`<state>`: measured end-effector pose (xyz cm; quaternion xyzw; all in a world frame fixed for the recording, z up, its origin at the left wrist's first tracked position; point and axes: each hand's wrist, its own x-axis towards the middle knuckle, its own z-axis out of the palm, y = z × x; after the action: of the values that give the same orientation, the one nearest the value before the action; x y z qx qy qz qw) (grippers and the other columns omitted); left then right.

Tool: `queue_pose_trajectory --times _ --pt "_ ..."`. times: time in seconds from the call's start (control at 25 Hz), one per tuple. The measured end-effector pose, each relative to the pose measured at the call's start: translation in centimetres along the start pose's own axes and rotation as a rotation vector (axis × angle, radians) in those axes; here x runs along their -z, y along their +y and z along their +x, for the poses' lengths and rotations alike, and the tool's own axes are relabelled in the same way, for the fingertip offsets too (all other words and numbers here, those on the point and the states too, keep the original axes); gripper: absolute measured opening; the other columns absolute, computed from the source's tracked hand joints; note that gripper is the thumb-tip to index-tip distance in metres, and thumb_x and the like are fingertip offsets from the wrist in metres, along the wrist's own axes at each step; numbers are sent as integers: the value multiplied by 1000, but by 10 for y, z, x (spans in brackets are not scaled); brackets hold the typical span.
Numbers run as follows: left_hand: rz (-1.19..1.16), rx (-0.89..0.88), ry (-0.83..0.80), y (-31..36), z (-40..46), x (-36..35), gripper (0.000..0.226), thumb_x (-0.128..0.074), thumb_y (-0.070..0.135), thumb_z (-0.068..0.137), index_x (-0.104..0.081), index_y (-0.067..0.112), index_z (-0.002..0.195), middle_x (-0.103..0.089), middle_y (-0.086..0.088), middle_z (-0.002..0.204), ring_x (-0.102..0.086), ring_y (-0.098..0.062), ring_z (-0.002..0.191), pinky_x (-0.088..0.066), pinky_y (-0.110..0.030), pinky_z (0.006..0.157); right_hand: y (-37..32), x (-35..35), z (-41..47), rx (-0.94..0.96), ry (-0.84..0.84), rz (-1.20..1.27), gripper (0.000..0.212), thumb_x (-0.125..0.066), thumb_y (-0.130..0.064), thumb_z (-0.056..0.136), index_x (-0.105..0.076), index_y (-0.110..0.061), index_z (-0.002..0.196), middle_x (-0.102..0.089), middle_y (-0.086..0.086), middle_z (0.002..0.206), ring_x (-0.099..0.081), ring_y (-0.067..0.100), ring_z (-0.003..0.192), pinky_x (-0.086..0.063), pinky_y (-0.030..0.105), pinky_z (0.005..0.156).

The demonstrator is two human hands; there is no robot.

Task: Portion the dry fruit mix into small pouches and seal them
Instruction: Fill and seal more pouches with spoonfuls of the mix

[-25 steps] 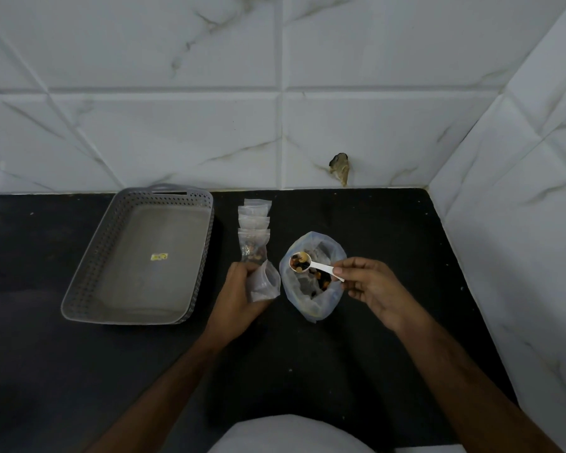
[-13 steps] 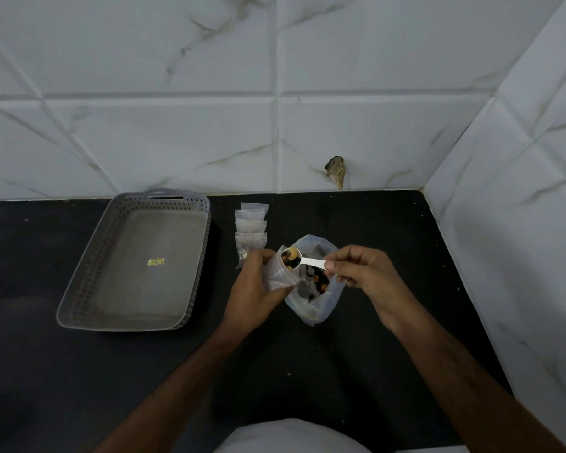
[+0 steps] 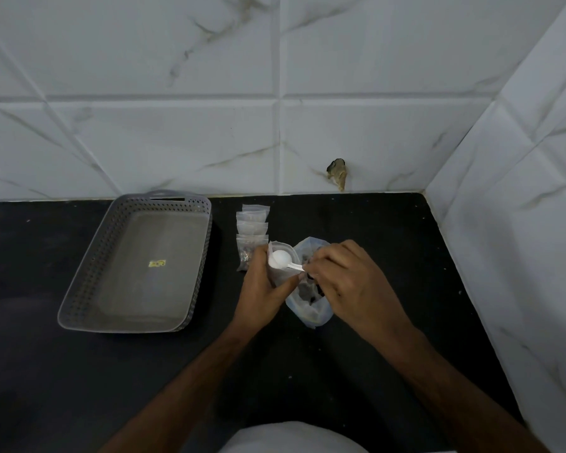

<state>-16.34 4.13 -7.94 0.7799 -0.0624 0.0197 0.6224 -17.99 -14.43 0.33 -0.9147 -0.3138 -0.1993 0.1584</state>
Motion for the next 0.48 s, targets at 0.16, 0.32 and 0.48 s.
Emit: queue_pose_trajectory --times 0.16,0.32,0.48 --pt "-19 -12 -4 -2 1 2 47 -83 22 84 -52 15 119 -64 3 113 -65 -14 107 -56 -29 88 -5 9 -2 -350 76 378 6 -69 -11 88 -75 -12 90 -67 -6 89 -61 7 83 -50 22 74" --pt "-54 13 -15 -1 2 5 52 -82 26 83 -52 15 125 -64 7 117 -65 -10 112 -56 -29 92 -4 12 -2 -556 101 577 15 -76 -3 85 -77 -15 94 -70 -10 90 -68 9 85 -54 18 73" --pt "-55 -1 -17 2 4 5 49 -81 31 84 -51 21 121 -65 6 114 -66 -13 109 -58 -34 90 0 9 -6 -433 115 521 15 -75 -1 85 -77 -12 94 -70 -6 94 -67 10 89 -54 24 77"
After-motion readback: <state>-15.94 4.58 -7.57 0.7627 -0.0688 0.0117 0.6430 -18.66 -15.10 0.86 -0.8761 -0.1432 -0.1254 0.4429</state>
